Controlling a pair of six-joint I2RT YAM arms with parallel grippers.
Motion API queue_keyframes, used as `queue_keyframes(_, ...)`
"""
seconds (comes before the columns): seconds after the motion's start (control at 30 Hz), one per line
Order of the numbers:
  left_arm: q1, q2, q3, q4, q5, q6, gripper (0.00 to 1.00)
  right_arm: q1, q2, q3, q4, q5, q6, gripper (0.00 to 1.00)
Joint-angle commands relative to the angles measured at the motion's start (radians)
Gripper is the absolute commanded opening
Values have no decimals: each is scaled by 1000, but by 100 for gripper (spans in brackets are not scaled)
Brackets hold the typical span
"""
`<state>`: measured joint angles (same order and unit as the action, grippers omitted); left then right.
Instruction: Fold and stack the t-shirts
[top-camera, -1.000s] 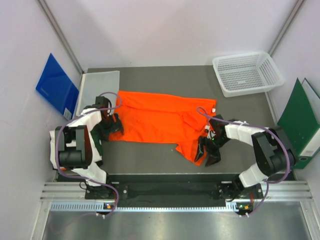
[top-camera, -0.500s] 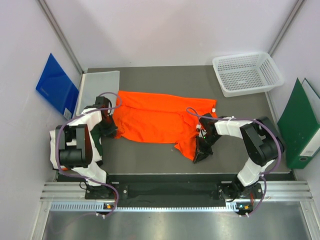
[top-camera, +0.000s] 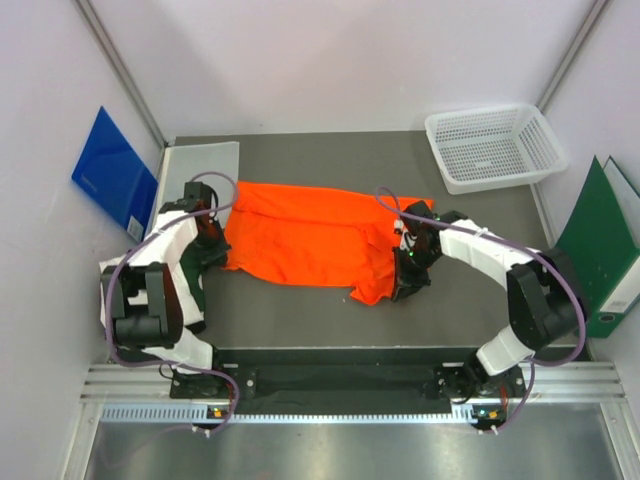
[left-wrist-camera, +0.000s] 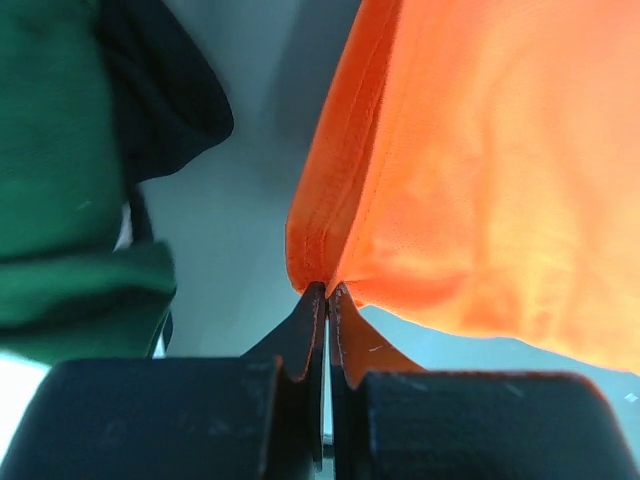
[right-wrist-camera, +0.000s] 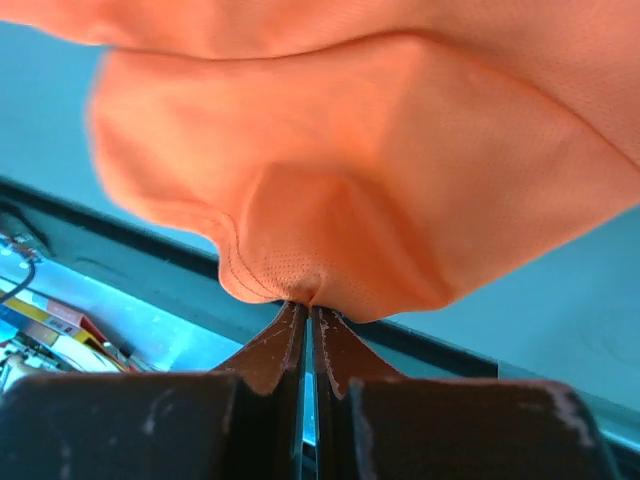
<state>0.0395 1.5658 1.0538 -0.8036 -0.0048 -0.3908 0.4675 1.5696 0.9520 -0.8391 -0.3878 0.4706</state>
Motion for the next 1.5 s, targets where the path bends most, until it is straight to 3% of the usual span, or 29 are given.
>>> queue_keyframes(0.0,0,-69,95,-97,0,26,0,-26,-56,119,-98,35,-53,0)
queue_keyframes(0.5,3,111,360,-97,48,13,0,-259,79,433,-134,90,-190,0)
queue_keyframes(0.83,3,333,534,-109,74,27,0,-303,256,629,-88,86,-211,0)
queue_keyframes(1.27,3,514,678,-112,83,27,0,-349,444,827,-34,76,-144,0)
queue_keyframes(1.33,3,549,731,-140,65,23,42,-352,472,843,-28,86,-135,0)
queue_keyframes(1.37,3,568,750,-160,46,18,78,-355,484,847,-25,89,-130,0)
queue_keyframes(1.4,2,568,764,-175,31,15,96,-356,504,858,-17,95,-122,0)
queue_keyframes(1.47,2,550,778,-171,14,23,99,-357,527,870,-20,118,-115,0)
